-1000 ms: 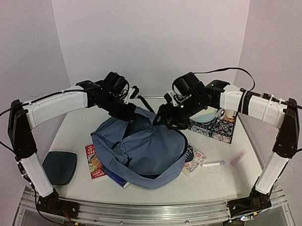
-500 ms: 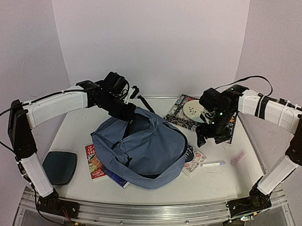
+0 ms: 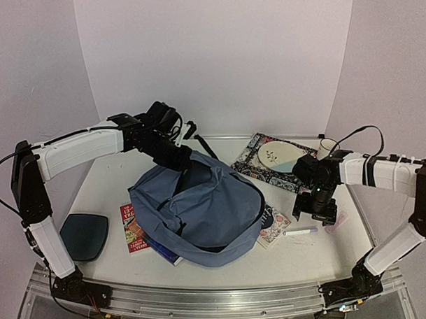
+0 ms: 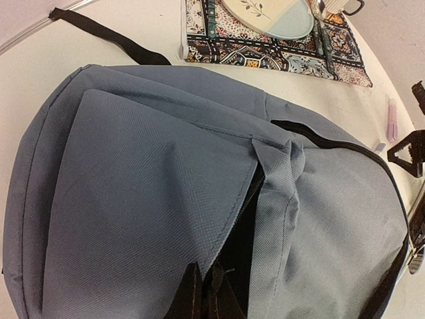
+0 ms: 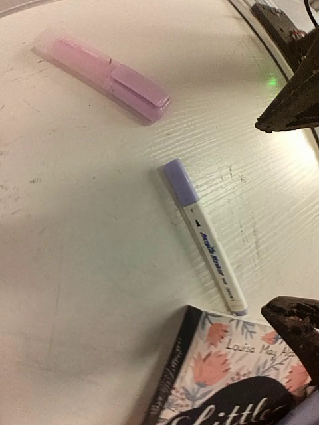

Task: Pack the student bag
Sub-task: Pick up the pencil case from the center of the board.

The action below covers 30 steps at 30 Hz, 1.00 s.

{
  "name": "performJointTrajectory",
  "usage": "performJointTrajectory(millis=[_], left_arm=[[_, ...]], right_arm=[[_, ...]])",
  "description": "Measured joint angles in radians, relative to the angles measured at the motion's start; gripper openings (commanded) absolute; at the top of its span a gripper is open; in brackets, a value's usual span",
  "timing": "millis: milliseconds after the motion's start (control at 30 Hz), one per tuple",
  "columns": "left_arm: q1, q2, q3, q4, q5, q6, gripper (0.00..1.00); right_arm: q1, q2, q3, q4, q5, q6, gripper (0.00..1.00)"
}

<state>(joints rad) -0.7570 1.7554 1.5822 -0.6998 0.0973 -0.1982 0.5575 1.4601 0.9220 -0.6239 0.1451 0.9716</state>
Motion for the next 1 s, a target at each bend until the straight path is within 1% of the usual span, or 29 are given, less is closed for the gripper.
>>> performJointTrajectory(millis=[133, 267, 433, 633, 767, 867, 933, 1000], left_arm=[[0.002, 0.000, 0.000, 0.000, 0.009, 0.000, 0.00], [0.004, 0.000, 0.000, 0.000, 0.015, 0.000, 0.00], [0.004, 0.000, 0.000, 0.000, 0.018, 0.000, 0.00], [0.004, 0.000, 0.000, 0.000, 0.024, 0.000, 0.00], [0.005, 0.000, 0.000, 0.000, 0.024, 0.000, 0.00], [0.005, 0.000, 0.000, 0.000, 0.024, 0.000, 0.00], [0.005, 0.000, 0.000, 0.000, 0.025, 0.000, 0.00], [0.005, 0.000, 0.000, 0.000, 0.025, 0.000, 0.00]], right_arm=[[-0.008, 0.003, -0.055, 0.081, 0.024, 0.151, 0.77], [-0.014, 0.044, -0.067, 0.138, 0.025, 0.264, 0.71], [-0.021, 0.113, -0.080, 0.201, -0.002, 0.365, 0.63], [-0.027, 0.128, -0.113, 0.242, -0.037, 0.452, 0.57], [-0.036, 0.144, -0.144, 0.279, -0.064, 0.489, 0.42], [-0.041, 0.145, -0.145, 0.287, -0.072, 0.503, 0.28], [-0.044, 0.145, -0.146, 0.286, -0.077, 0.511, 0.16], [-0.049, 0.145, -0.145, 0.289, -0.078, 0.520, 0.06]])
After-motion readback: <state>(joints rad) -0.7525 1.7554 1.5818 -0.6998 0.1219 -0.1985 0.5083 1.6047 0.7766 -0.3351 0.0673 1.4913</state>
